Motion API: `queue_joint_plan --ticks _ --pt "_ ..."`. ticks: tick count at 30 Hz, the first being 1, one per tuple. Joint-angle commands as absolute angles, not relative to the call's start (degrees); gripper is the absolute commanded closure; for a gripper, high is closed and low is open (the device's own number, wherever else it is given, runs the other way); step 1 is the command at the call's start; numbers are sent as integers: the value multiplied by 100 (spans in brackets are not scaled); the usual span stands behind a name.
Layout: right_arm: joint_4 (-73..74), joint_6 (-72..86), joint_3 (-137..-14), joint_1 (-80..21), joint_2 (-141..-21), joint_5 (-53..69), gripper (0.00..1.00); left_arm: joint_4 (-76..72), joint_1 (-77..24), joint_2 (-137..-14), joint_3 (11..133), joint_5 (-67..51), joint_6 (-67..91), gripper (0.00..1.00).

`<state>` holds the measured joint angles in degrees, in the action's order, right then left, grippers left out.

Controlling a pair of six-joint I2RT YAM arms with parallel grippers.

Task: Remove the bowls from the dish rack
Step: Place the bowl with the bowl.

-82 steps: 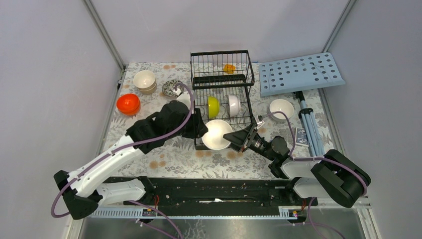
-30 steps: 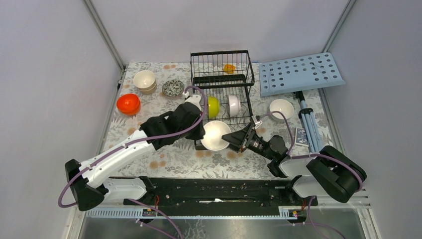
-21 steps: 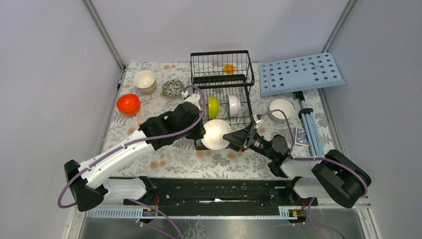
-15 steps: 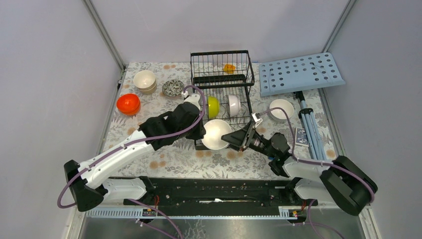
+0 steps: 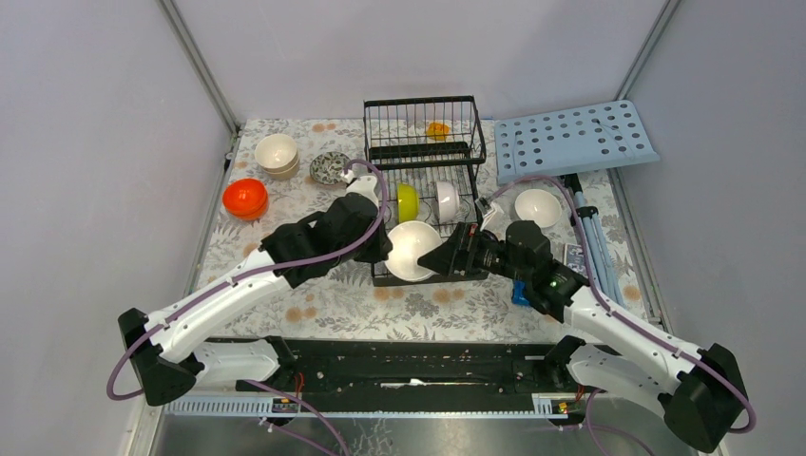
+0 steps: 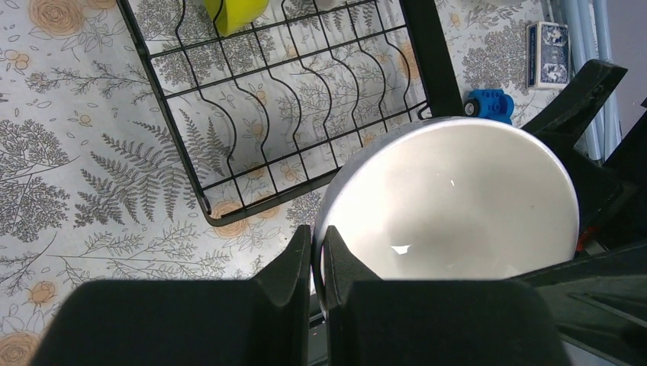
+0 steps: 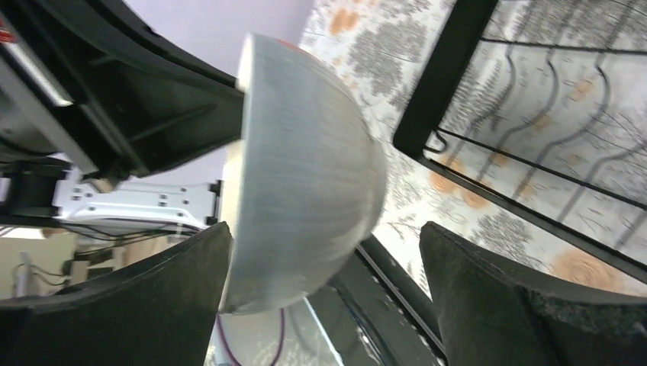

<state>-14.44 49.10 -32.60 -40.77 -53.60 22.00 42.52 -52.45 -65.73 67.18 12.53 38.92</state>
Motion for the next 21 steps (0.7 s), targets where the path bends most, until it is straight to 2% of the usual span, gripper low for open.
queue_joint_plan --ticks 1,7,12,16,21 --pt "71 4091 -3693 -4061 -5213 1866 0 3773 -5252 -6344 7089 1426 4040 100" --pt "1128 3597 -4329 -4066 -5008 1534 0 3839 -5249 -6468 7059 1570 3969 100" --pt "2466 3048 -5399 -4065 -5367 1401 0 3866 -5249 -6703 7073 1774 3865 100" --pt "3425 2656 -6301 -4312 -5697 415 0 3884 -5246 -6882 7105 1883 3829 100" --pt "4346 2340 -7376 -5520 -6324 -1913 2 3883 -5244 -7072 7094 1927 3847 100"
